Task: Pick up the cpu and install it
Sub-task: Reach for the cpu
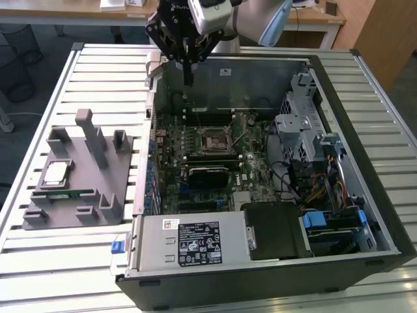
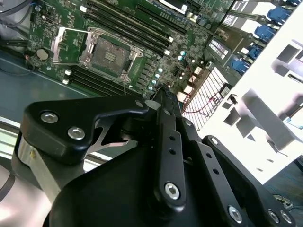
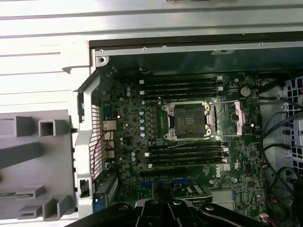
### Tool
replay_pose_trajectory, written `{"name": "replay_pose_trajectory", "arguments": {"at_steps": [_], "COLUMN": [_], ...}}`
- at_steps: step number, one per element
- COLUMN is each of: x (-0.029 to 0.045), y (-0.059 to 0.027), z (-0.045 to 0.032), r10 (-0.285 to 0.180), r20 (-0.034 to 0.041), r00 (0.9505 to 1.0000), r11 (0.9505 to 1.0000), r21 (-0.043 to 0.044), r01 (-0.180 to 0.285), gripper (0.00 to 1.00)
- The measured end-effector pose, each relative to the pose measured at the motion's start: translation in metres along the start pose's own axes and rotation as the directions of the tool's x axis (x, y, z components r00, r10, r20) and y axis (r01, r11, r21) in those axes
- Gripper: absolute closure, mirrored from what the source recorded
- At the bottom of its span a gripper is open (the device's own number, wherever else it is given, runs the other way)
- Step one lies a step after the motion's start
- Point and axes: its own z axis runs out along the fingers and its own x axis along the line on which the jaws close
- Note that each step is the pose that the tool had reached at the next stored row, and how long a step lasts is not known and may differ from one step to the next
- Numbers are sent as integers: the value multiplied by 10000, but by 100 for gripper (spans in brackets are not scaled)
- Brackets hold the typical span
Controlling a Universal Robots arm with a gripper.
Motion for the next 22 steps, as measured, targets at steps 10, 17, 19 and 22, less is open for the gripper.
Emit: {"name": "replay_pose_trajectory", "arguments": {"at_steps": [10,17,19,22], "x": [147,251,282,330], "y": [-11,-19,-21,-25], "z": [-2,-2,-2,-1], "r10": [0,1,0,-1], "r20": [-1,0,0,0], "r00": [10000,10000,10000,10000], "r11": [10000,10000,10000,10000], "r21": [1,-1,0,0], "r01": [0,-1,0,1], "gripper": [89,89,89,89]}}
